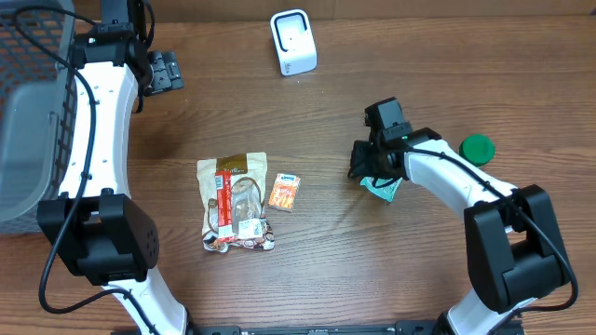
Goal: Scan the item barcode
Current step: 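Carry the wipes pack right and release it beside the jar, then reach the right gripper to the orange Kleenex pack and grasp it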
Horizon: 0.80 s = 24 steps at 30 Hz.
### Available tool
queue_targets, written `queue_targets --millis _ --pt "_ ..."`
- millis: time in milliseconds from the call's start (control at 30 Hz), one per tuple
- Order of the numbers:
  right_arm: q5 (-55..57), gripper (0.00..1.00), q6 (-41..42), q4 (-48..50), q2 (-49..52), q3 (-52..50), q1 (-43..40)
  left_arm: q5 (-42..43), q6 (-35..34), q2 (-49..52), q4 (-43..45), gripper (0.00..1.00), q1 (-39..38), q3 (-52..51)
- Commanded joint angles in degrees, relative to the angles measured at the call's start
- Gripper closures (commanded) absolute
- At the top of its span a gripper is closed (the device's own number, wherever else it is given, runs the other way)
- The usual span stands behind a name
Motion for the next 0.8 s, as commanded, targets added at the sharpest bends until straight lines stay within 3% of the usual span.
queue_targets --millis 0,267,767 --pt "6.4 0.64 0.7 -1.2 0.5 -0.6 -0.1 -0.8 1.1 0.0 0.1 0.0 -0.2 0.1" --pt "14.2 0.64 0.7 -6.9 0.5 -0.6 -2.4 -0.8 1.1 0.0 0.1 0.0 -0.2 0.1" --pt "14.5 0.62 1.5 -7.2 0.5 -0.6 -6.3 -0.8 1.1 0.0 0.1 0.0 -0.2 0.1"
